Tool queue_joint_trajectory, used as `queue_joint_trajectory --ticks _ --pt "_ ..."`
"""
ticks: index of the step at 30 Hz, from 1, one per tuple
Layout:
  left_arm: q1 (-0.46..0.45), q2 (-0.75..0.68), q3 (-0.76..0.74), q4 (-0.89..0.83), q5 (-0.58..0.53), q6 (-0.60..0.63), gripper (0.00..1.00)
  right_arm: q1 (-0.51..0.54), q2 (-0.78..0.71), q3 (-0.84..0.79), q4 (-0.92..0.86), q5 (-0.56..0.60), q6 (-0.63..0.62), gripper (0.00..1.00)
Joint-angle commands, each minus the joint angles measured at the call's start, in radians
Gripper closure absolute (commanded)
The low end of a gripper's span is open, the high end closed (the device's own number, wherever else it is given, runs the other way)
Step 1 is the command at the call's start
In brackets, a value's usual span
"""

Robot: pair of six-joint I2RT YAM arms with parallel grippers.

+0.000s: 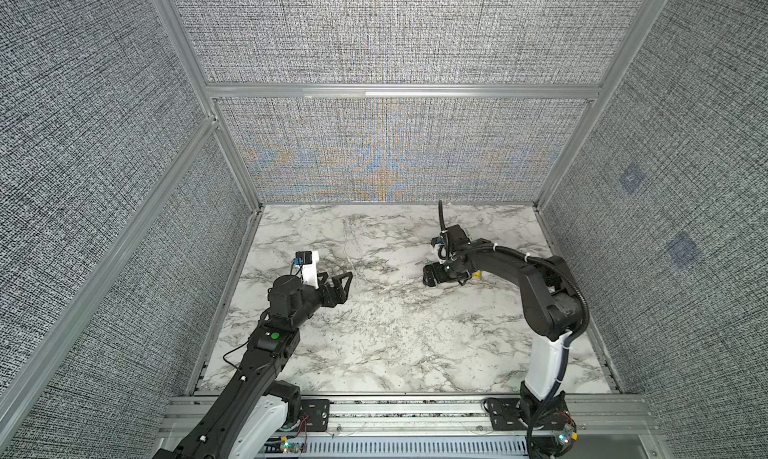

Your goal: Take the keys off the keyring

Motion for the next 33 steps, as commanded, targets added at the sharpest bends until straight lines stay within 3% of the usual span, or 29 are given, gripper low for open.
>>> queue_joint_trajectory --ticks 1,16,21,25,29,33 --pt "-0.001 -0.002 -0.004 0.008 -0.008 -0.006 0.10 0.000 -0.018 -0.036 -0.122 -0.030 -0.027 0.02" --pt "-0.014 -0.042 -0.030 0.004 -0.011 -0.027 0.10 0.014 -0.183 -0.192 -0.243 -0.074 -0.066 0.03" --pt "-0.023 -0.040 -0.033 -0.008 -0.009 -0.024 0.10 0.033 -0.313 -0.160 -0.247 0.077 -0.074 0.07" --pt "-0.029 -0.019 -0.032 0.008 -0.015 -0.019 0.11 0.094 -0.395 -0.147 -0.198 0.209 -0.155 0.09" --pt "-0.035 0.031 -0.020 0.038 -0.009 -0.007 0.12 0.124 -0.415 -0.153 -0.135 0.267 -0.196 0.16" --pt "-0.044 0.110 0.014 0.058 0.010 0.021 0.14 0.140 -0.404 -0.176 -0.096 0.297 -0.242 0.38"
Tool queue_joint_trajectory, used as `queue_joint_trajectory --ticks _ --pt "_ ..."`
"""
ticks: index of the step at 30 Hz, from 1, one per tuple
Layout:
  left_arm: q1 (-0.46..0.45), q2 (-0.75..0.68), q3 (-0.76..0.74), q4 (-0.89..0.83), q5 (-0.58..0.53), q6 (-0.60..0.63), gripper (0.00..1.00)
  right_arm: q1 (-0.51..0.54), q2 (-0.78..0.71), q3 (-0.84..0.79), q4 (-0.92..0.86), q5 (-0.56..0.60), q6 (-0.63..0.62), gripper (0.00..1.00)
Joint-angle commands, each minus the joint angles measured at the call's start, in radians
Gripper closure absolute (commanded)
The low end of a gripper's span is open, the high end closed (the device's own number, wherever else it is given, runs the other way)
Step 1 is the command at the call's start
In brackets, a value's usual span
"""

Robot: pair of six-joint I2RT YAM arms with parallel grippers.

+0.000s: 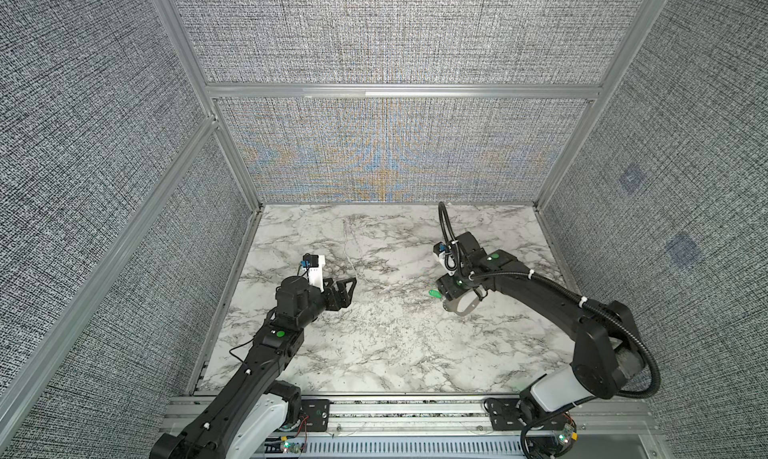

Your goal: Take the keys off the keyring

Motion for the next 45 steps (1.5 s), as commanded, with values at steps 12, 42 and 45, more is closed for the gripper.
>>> queue_joint_trajectory --ticks 12,42,45 --pt "-0.034 0.186 0.097 0.070 0.028 0.101 0.17 0.059 0.110 0.000 0.007 0.037 -0.077 0.71" --pt "-0.059 0.216 0.105 0.071 0.008 0.118 0.20 0.092 0.200 -0.027 0.032 0.118 -0.040 0.79" --pt "-0.061 0.217 0.105 0.071 0.006 0.117 0.20 0.091 0.211 -0.025 0.024 0.124 -0.045 0.78"
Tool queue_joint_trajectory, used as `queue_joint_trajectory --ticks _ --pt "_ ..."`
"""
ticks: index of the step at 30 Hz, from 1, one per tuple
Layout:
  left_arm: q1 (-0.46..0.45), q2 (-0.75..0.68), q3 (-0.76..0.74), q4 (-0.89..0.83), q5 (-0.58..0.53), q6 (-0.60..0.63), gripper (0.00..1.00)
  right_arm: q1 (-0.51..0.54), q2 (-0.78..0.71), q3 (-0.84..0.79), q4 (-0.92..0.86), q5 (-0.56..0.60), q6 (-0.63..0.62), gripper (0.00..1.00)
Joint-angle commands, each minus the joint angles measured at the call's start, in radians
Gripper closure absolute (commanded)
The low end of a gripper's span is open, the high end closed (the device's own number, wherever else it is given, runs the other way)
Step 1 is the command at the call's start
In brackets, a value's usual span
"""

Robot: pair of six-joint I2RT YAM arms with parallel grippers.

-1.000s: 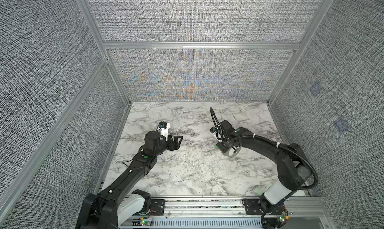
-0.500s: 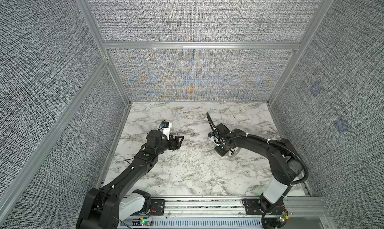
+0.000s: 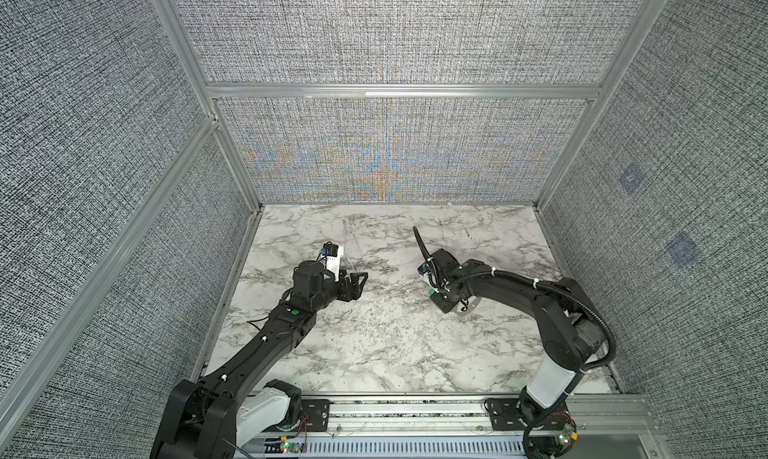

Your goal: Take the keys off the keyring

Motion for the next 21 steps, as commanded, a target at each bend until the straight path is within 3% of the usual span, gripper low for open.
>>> queue_joint_trajectory --ticks 1,21 --pt "-0.002 -0.002 -0.001 0.019 -0.004 0.003 0.20 0.001 0.009 0.004 -0.008 0.020 -0.001 0.78" --pt "-0.011 -0.018 -0.014 0.009 -0.021 0.004 0.20 0.005 0.029 0.003 0.023 0.054 -0.022 0.82"
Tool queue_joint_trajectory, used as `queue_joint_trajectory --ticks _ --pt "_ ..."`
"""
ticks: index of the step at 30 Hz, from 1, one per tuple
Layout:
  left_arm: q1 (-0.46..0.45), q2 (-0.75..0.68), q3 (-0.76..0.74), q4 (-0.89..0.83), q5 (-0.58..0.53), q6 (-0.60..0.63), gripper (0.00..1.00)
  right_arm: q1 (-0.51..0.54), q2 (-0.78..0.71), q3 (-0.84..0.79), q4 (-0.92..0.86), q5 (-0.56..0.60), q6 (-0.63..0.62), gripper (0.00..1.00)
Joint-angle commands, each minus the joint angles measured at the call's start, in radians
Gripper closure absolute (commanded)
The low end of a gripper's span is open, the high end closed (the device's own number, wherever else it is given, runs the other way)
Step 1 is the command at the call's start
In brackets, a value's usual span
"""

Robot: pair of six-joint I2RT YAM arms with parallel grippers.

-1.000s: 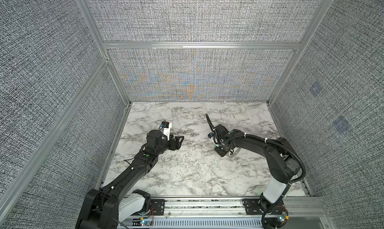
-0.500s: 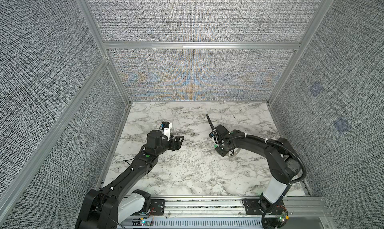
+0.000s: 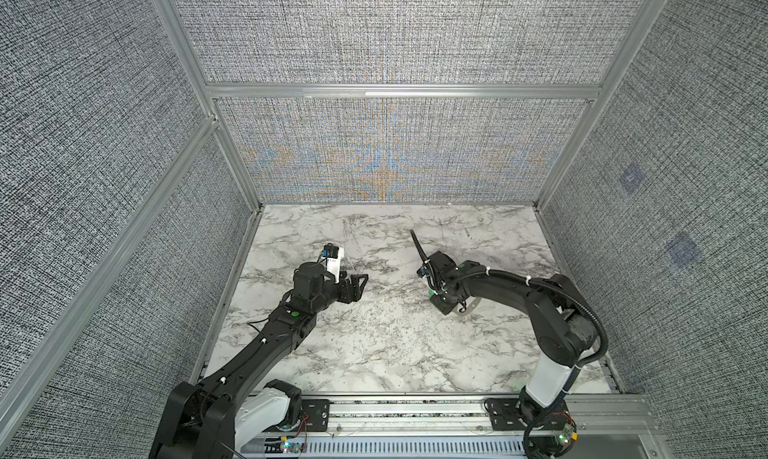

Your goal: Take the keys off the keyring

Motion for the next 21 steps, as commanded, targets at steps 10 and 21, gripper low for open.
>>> queue_joint_trajectory --ticks 10,21 --pt "-0.004 -0.002 -0.009 0.024 -0.012 -0.001 0.21 0.002 -0.022 -0.012 0.011 0.043 -0.027 0.92" --pt "-0.005 -0.010 -0.020 0.032 -0.015 -0.002 0.21 0.002 -0.040 -0.010 -0.002 0.023 -0.054 0.98"
